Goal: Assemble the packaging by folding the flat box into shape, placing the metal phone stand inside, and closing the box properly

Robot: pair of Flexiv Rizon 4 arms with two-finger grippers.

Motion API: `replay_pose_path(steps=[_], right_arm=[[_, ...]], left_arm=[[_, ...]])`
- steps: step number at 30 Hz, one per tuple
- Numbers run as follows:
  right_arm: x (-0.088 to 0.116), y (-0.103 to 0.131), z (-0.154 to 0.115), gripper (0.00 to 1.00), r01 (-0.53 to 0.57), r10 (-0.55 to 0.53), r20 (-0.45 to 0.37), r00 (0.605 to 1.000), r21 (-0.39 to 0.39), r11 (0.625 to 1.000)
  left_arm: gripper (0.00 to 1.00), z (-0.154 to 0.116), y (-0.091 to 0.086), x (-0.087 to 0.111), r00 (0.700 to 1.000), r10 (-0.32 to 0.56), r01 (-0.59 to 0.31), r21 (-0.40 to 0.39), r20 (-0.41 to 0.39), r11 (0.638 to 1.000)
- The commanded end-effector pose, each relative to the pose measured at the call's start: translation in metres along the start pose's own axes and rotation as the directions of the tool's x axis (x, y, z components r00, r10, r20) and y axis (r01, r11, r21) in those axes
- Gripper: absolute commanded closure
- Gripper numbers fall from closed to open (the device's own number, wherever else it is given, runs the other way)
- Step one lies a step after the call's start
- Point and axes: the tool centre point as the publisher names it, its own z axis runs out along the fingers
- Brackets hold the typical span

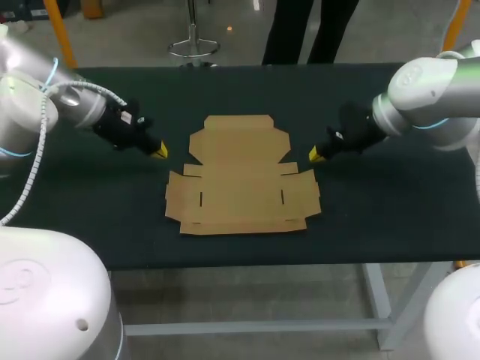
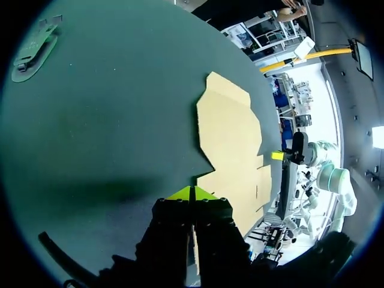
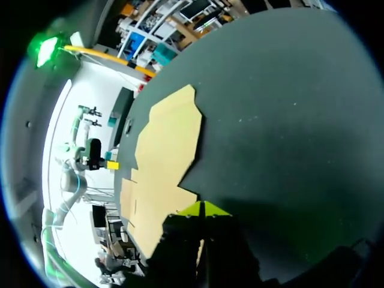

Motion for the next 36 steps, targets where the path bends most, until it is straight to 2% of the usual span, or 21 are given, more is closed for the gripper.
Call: replay_pose_path(steps=[1, 6, 13, 17, 25, 36], right_arm=[[-0.006, 0.000, 0.008, 1.00, 0.001, -0.001, -0.041, 0.999, 0.002, 1.000], [-0.006, 0.000, 0.012, 1.00, -0.001, 0.001, -0.051, 0.999, 0.004, 1.000], [-0.006, -0.001, 0.016, 1.00, -0.002, 0.002, -0.064, 0.998, -0.002, 1.000], [-0.005, 0.000, 0.018, 1.00, -0.001, 0.001, -0.069, 0.998, -0.001, 1.000], [-0.003, -0.001, 0.020, 1.00, 0.003, -0.003, -0.076, 0.997, -0.003, 1.000], [-0.003, -0.004, 0.021, 1.00, -0.022, 0.022, -0.076, 0.997, -0.003, 1.000]], left_arm=[[1.00, 0.009, 0.000, -0.009, 1.000, -0.002, 0.002, -0.009, -0.031, 1.000], [1.00, 0.015, 0.002, -0.012, 0.998, -0.005, 0.005, -0.011, -0.058, 1.000], [1.00, 0.031, 0.006, -0.012, 0.999, 0.023, -0.022, 0.027, -0.033, 0.999], [1.00, 0.035, 0.005, -0.013, 0.997, 0.061, -0.059, 0.048, -0.054, 0.997], [1.00, 0.039, 0.003, -0.015, 0.994, 0.081, -0.075, 0.071, -0.077, 0.995], [1.00, 0.045, -0.001, -0.013, 0.990, 0.112, -0.107, 0.061, -0.087, 0.992]])
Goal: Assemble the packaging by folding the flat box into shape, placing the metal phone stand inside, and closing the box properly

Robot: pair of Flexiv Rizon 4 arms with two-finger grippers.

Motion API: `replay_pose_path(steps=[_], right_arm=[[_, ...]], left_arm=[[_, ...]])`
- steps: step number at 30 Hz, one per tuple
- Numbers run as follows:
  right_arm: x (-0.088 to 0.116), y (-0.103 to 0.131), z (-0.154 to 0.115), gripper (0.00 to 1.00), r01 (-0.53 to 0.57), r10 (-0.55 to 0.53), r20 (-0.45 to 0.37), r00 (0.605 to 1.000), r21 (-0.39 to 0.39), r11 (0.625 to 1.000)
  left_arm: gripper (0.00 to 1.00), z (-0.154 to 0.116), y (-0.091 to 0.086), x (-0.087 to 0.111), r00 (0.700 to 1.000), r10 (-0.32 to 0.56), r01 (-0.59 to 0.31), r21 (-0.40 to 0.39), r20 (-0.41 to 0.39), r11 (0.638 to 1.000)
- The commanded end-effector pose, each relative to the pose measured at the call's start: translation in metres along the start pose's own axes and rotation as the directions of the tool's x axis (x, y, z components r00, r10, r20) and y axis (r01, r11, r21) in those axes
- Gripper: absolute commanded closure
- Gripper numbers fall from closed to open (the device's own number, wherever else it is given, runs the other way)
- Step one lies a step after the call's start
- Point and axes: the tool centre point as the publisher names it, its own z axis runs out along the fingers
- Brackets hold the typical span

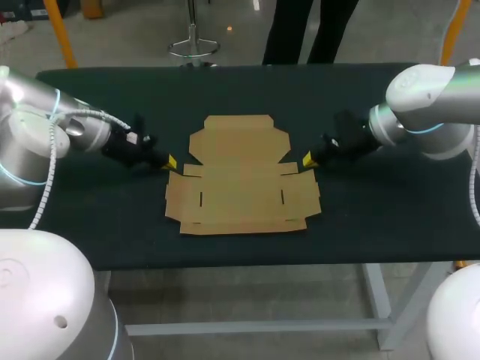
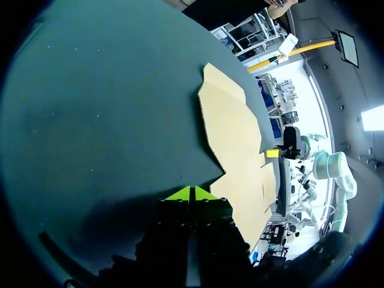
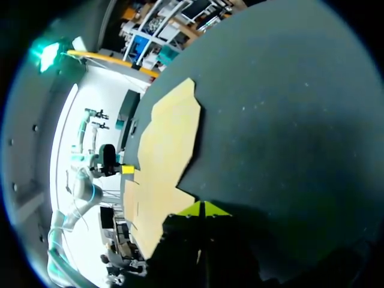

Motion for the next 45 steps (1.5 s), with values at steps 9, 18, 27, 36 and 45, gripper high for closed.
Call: replay_pose_path(steps=[9, 18, 27, 36, 45], right_arm=[[0.000, 0.000, 0.002, 1.00, -0.018, 0.018, 0.005, 1.000, 0.012, 1.000], [0.004, -0.002, 0.005, 1.00, -0.026, 0.026, 0.003, 1.000, 0.021, 0.999], [-0.003, -0.006, 0.011, 1.00, -0.042, 0.042, 0.006, 0.999, 0.021, 0.999], [-0.002, -0.004, 0.017, 1.00, -0.040, 0.040, 0.000, 0.999, 0.036, 0.999], [0.000, -0.003, 0.021, 1.00, -0.034, 0.034, -0.009, 0.999, 0.046, 0.998]], left_arm=[[1.00, 0.007, 0.002, -0.002, 1.000, 0.005, -0.006, -0.031, -0.019, 0.999], [1.00, 0.009, 0.005, 0.000, 1.000, 0.005, -0.006, -0.041, -0.026, 0.999], [1.00, 0.011, 0.006, 0.000, 1.000, 0.003, -0.005, -0.054, -0.031, 0.999], [1.00, 0.012, 0.006, 0.000, 0.999, 0.004, -0.006, -0.067, -0.034, 0.998], [1.00, 0.014, 0.005, 0.000, 0.999, 0.004, -0.007, -0.078, -0.040, 0.997]])
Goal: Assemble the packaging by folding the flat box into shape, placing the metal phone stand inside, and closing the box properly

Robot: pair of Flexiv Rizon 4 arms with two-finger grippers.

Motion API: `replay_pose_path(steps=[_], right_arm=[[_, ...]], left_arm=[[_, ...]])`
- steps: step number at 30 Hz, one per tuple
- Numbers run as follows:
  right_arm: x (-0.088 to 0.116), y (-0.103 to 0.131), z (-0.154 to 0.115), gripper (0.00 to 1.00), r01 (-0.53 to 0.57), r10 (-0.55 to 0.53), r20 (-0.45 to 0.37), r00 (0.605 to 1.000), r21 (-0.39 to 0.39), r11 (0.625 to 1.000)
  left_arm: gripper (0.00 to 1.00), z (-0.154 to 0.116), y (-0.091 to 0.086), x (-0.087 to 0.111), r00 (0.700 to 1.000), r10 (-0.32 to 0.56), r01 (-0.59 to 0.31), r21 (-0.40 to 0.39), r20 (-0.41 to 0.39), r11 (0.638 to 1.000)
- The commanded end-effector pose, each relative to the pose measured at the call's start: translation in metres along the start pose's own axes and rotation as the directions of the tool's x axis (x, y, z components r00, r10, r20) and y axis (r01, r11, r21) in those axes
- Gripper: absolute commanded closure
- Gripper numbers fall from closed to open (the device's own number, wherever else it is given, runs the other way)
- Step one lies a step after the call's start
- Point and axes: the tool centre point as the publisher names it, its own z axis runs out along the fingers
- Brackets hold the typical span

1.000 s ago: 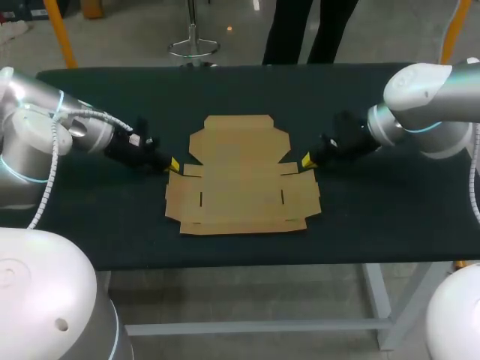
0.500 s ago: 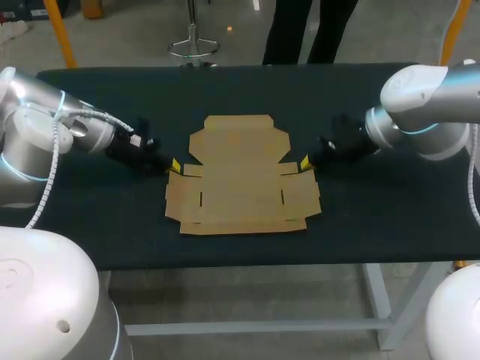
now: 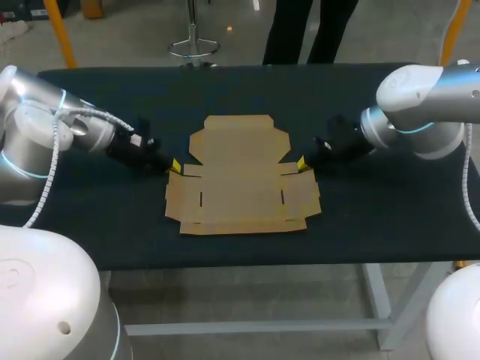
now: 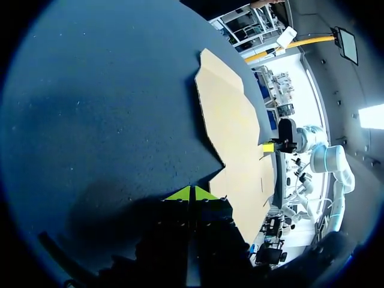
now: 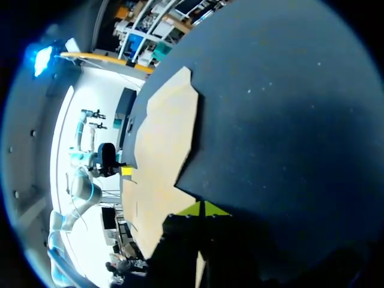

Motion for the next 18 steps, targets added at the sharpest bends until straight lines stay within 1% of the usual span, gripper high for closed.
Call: replay_pose_path(steps=[1, 18], right_arm=[[-0.0031, 0.0032, 0.0032, 1.00, 0.003, -0.003, -0.012, 1.000, 0.009, 1.000], [0.0035, 0.0041, 0.0034, 1.00, 0.024, -0.024, -0.016, 1.000, 0.012, 1.000]], left_arm=[[1.00, 0.0029, -0.0025, -0.0025, 1.000, 0.000, 0.000, -0.012, -0.002, 1.000], [1.00, 0.0074, -0.0017, 0.0019, 1.000, 0.013, -0.013, -0.029, -0.001, 0.999]])
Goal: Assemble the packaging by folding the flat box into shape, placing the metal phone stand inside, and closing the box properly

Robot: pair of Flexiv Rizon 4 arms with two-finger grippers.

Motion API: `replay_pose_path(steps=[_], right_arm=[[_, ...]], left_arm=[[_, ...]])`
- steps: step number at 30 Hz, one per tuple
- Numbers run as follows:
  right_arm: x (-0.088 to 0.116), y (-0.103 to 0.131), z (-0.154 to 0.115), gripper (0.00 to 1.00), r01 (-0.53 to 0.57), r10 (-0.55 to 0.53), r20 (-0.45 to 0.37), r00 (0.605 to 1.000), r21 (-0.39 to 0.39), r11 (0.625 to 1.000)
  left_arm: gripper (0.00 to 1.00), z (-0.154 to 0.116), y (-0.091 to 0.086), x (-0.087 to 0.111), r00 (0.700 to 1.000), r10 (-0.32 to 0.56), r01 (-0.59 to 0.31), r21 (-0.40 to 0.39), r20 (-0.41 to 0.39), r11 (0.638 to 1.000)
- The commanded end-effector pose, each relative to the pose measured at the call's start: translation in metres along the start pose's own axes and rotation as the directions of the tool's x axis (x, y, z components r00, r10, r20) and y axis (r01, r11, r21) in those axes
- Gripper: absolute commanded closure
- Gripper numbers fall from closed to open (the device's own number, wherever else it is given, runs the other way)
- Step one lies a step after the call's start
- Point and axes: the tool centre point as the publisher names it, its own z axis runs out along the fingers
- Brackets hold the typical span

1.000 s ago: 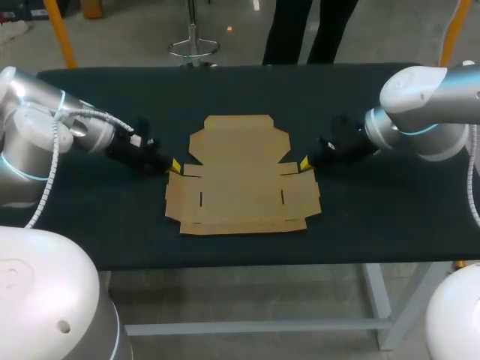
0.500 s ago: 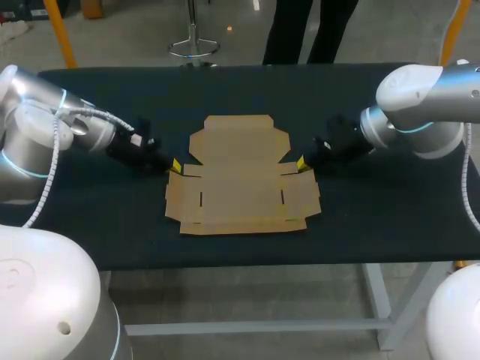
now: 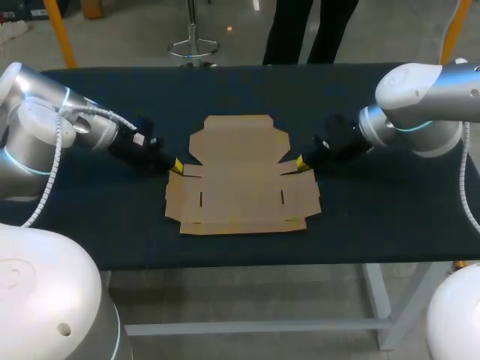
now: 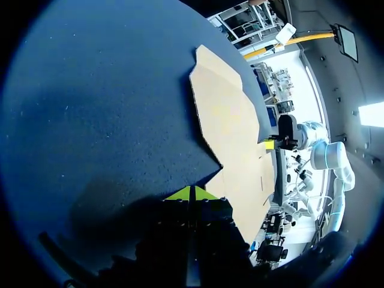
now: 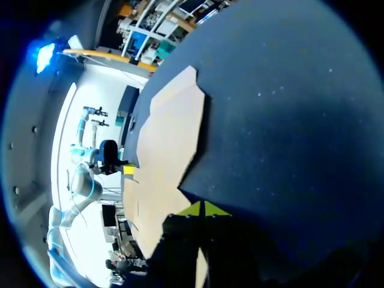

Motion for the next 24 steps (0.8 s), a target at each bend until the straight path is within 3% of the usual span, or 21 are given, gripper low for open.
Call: replay_pose_path(steps=[1, 24], right_arm=[[-0.001, 0.001, 0.001, 1.00, 0.001, -0.001, -0.005, 1.000, 0.006, 1.000], [0.007, 0.000, 0.001, 1.00, 0.018, -0.018, 0.007, 1.000, 0.007, 1.000]], left_arm=[[1.00, 0.003, 0.000, -0.001, 1.000, 0.000, 0.000, -0.007, -0.001, 1.000], [1.00, 0.002, 0.006, 0.018, 0.998, 0.059, -0.059, 0.002, 0.021, 0.998]])
